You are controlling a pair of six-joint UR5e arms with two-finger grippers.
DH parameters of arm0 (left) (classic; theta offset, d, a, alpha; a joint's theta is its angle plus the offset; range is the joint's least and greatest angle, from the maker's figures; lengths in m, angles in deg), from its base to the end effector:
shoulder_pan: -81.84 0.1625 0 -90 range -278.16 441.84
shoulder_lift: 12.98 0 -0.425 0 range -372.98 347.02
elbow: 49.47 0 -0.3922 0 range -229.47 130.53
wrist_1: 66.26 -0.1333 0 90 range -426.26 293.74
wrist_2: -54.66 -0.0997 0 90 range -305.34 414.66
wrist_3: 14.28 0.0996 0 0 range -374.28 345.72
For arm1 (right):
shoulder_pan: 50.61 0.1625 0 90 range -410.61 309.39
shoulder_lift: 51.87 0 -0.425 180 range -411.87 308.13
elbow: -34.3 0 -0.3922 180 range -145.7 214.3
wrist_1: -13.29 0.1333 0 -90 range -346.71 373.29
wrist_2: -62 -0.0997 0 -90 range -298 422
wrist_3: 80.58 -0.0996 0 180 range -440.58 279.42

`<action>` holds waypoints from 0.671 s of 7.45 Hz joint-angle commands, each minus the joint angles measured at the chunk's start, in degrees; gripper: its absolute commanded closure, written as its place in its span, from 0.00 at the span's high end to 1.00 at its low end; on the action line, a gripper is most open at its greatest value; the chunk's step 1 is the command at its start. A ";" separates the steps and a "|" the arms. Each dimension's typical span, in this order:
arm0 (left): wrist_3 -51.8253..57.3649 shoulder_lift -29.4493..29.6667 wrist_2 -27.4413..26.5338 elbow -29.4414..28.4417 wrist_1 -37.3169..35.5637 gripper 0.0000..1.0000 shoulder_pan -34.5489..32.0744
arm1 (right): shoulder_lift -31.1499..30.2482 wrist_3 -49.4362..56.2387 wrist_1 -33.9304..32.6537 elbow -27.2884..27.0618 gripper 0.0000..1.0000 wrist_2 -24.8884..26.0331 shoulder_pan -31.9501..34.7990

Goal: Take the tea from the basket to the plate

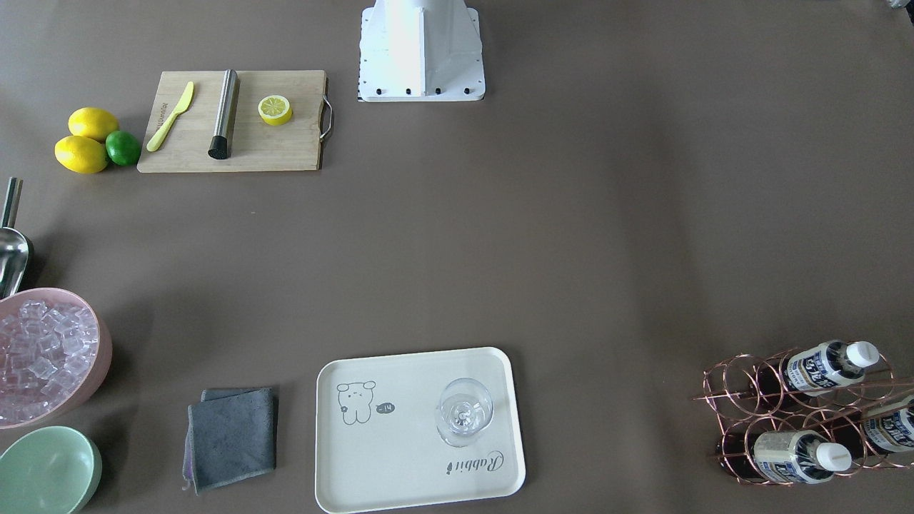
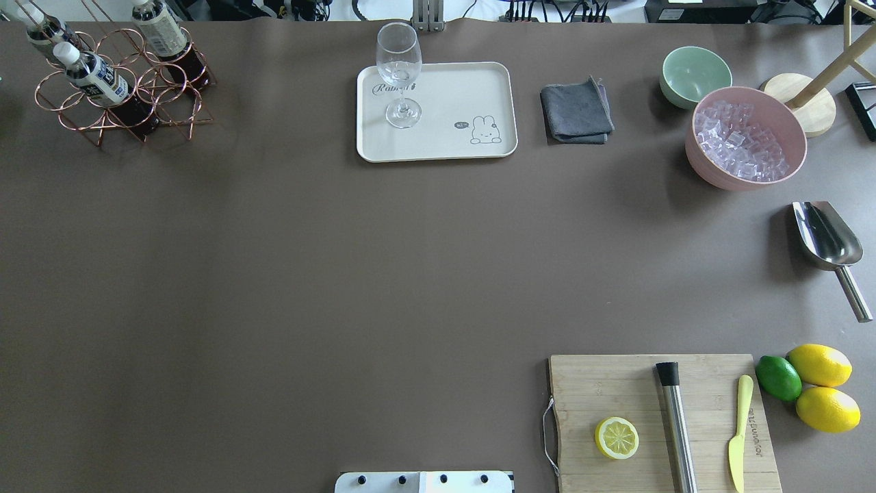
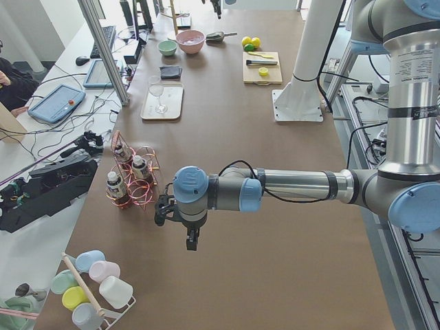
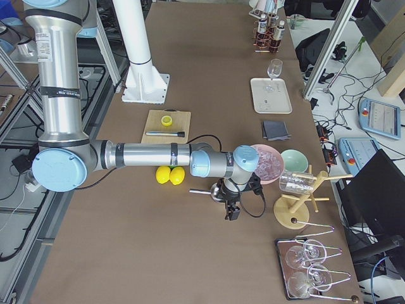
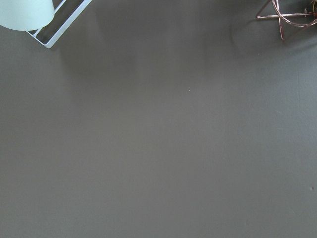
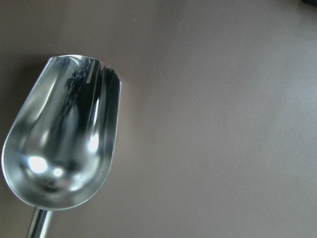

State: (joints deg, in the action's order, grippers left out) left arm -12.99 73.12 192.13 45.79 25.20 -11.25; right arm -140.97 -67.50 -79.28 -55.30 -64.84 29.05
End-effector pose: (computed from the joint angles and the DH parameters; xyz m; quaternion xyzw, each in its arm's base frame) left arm -0.0849 -0.4622 0.6395 0.0379 0.4012 -0.0045 0.9152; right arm -0.0166 -0.5008 0.6673 -0.0096 -0.3162 -0.1869 0.9300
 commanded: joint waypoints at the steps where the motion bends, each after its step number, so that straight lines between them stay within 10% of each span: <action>1: -0.15 0.30 -0.01 -0.16 -0.05 0.98 0.01 | 0.06 0.02 0.11 0.21 1.00 0.10 0.06; 5: 0.47 1.96 0.08 -1.31 0.56 0.98 0.01 | -0.20 -0.07 0.02 -0.40 1.00 -0.43 2.78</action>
State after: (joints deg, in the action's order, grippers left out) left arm -12.66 73.75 192.20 44.89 25.55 -11.19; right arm -140.96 -67.55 -79.24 -55.52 -65.06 30.74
